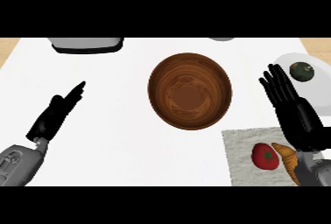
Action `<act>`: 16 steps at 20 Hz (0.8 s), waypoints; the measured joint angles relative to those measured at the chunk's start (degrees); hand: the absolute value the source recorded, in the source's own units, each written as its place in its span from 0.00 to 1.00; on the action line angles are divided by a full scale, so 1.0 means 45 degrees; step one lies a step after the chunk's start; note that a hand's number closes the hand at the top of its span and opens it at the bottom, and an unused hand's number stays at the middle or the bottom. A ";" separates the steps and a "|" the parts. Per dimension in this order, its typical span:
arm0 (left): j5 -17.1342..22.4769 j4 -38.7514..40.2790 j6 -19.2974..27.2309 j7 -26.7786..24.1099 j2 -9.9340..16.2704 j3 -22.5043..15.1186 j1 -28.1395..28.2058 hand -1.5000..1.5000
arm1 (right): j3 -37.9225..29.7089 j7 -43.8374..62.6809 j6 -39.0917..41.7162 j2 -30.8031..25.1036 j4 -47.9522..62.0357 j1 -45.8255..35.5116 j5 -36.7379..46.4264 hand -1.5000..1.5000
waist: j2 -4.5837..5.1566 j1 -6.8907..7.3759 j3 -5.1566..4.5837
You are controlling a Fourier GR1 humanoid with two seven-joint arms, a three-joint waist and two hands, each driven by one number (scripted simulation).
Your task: Pick the croissant from the placemat and place it in the bowl
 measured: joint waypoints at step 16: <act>0.3530 -0.2545 0.0233 -0.2910 -0.2192 0.3311 0.1196 0.50 | -0.2056 -0.0784 -0.1623 -0.3819 0.2607 0.2655 0.4222 0.00 | -0.0216 0.0221 -0.0154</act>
